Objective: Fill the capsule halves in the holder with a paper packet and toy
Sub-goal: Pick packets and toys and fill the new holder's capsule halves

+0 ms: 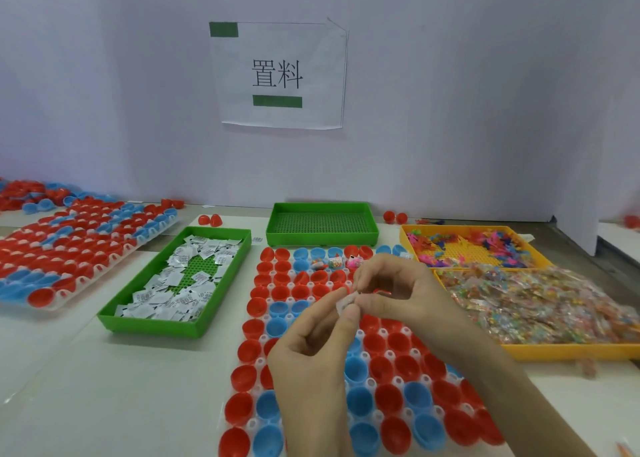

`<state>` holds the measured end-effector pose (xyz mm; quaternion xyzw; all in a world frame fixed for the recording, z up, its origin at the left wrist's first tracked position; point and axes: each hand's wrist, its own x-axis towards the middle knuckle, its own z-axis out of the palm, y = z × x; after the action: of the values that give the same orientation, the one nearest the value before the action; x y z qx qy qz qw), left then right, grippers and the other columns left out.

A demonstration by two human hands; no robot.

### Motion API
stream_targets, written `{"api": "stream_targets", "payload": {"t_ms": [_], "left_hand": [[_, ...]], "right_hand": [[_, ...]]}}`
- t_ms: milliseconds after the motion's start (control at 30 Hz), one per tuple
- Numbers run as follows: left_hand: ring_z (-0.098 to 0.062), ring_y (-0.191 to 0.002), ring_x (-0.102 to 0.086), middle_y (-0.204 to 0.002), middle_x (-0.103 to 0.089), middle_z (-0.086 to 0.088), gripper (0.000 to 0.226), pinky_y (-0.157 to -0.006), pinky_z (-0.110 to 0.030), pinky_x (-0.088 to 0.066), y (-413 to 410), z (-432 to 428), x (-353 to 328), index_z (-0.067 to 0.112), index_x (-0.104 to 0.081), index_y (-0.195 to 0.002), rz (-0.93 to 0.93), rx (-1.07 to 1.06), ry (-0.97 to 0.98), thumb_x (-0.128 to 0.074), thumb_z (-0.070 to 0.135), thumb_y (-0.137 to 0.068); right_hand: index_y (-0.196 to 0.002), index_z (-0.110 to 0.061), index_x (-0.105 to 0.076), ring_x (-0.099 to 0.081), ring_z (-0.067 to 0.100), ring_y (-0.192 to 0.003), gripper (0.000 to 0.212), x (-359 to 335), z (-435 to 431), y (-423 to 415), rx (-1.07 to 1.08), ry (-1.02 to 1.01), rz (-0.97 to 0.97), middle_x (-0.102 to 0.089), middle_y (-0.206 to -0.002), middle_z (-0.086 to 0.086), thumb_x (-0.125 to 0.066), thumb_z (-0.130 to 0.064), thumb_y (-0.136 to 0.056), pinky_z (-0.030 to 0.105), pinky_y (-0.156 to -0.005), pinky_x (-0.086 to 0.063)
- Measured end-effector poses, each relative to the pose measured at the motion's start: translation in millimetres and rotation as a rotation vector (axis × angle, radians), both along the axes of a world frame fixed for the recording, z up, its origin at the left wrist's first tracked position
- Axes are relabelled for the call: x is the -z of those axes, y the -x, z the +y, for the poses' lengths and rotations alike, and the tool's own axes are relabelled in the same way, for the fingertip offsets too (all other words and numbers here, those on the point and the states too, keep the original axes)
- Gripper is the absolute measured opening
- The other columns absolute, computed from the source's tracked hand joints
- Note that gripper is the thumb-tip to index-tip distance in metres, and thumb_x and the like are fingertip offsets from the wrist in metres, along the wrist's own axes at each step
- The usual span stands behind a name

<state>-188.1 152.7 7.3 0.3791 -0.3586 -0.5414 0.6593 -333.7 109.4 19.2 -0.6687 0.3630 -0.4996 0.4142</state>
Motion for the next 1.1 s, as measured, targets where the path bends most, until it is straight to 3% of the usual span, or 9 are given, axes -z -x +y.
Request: {"api": "stream_targets", "payload": {"t_ms": [133, 233, 333, 433, 533, 667, 833, 933, 1100], "left_hand": [[-0.013, -0.075, -0.076, -0.079, -0.078, -0.007, 0.026, -0.065, -0.014, -0.055, -5, -2, 1, 0.031, -0.082, -0.084, 0.035, -0.054, -0.022, -0.078, 0.019, -0.062], [-0.011, -0.074, -0.075, -0.073, -0.077, -0.002, 0.027, -0.064, -0.015, -0.056, -14, -6, 2, 0.034, -0.081, -0.083, 0.051, -0.077, -0.023, -0.078, 0.018, -0.061], [-0.014, -0.081, -0.076, -0.08, -0.078, -0.006, 0.029, -0.075, -0.021, -0.06, -19, -8, 3, 0.033, -0.081, -0.086, 0.056, -0.089, -0.016, -0.079, 0.018, -0.06], [-0.012, -0.079, -0.075, -0.078, -0.077, -0.006, 0.035, -0.074, -0.02, -0.059, -21, -9, 3, 0.032, -0.081, -0.085, 0.064, -0.088, 0.012, -0.081, 0.026, -0.051], [-0.014, -0.077, -0.075, -0.081, -0.078, -0.01, 0.04, -0.064, -0.016, -0.056, -22, -12, 3, 0.03, -0.082, -0.083, 0.079, -0.064, 0.034, -0.081, 0.03, -0.043], [-0.014, -0.076, -0.076, -0.083, -0.078, -0.01, 0.035, -0.06, -0.015, -0.055, -24, -15, 5, 0.029, -0.082, -0.08, 0.065, -0.026, 0.033, -0.08, 0.023, -0.045], [-0.013, -0.07, -0.075, -0.079, -0.077, -0.013, 0.032, -0.06, -0.014, -0.055, -24, -18, 6, 0.026, -0.082, -0.08, 0.087, -0.061, 0.029, -0.076, 0.008, -0.055], [-0.011, -0.068, -0.074, -0.077, -0.077, -0.014, 0.027, -0.059, -0.014, -0.055, -23, -18, 5, 0.023, -0.082, -0.077, 0.1, -0.062, 0.04, -0.075, 0.008, -0.055], [-0.011, -0.072, -0.074, -0.077, -0.077, -0.012, 0.027, -0.06, -0.014, -0.055, -18, -13, 4, 0.023, -0.081, -0.073, 0.068, 0.011, 0.079, -0.079, 0.021, -0.047]], "right_hand": [[-0.107, -0.022, -0.071, -0.069, 0.016, -0.095, 0.029, -11, -1, 32, 0.024, -0.107, 0.036, -0.072, -0.103, 0.0, -0.076, -0.039, -0.084, 0.025, -0.083, -0.055], [-0.094, -0.034, -0.075, -0.068, 0.009, -0.096, 0.006, -11, -27, 73, 0.499, -0.115, 0.23, -0.073, -0.097, -0.012, -0.071, -0.03, -0.09, 0.021, -0.075, -0.054], [-0.099, -0.026, -0.074, -0.064, 0.01, -0.099, 0.011, 1, -65, 110, 0.853, -0.153, 0.609, -0.07, -0.102, -0.01, -0.067, -0.02, -0.094, 0.025, -0.076, -0.049], [-0.116, -0.017, -0.071, -0.063, 0.017, -0.1, 0.024, 16, -91, 130, 0.822, -0.3, 0.871, -0.068, -0.119, 0.0, -0.067, -0.024, -0.094, 0.029, -0.076, -0.05], [-0.102, -0.022, -0.074, -0.061, 0.01, -0.089, 0.012, 27, -105, 130, 0.733, -0.35, 0.992, -0.069, -0.113, -0.002, -0.07, -0.026, -0.091, 0.025, -0.066, -0.048], [-0.077, -0.029, -0.068, -0.058, 0.004, -0.077, 0.016, 30, -113, 122, 0.807, -0.293, 1.009, -0.071, -0.097, -0.003, -0.073, -0.021, -0.089, 0.025, -0.063, -0.051], [-0.095, -0.016, -0.078, -0.06, 0.01, -0.081, 0.009, 17, -98, 113, 0.941, -0.131, 0.802, -0.075, -0.097, 0.002, -0.069, -0.015, -0.092, 0.023, -0.067, -0.046], [-0.084, -0.031, -0.075, -0.068, 0.005, -0.082, 0.016, -16, -62, 85, 0.743, -0.069, 0.503, -0.074, -0.084, -0.013, -0.074, -0.016, -0.089, 0.013, -0.063, -0.046], [-0.089, -0.034, -0.076, -0.072, 0.011, -0.074, 0.023, -52, 19, 19, 0.389, 0.05, 0.248, -0.075, -0.081, -0.001, -0.082, -0.014, -0.077, 0.014, -0.069, -0.055]]}}
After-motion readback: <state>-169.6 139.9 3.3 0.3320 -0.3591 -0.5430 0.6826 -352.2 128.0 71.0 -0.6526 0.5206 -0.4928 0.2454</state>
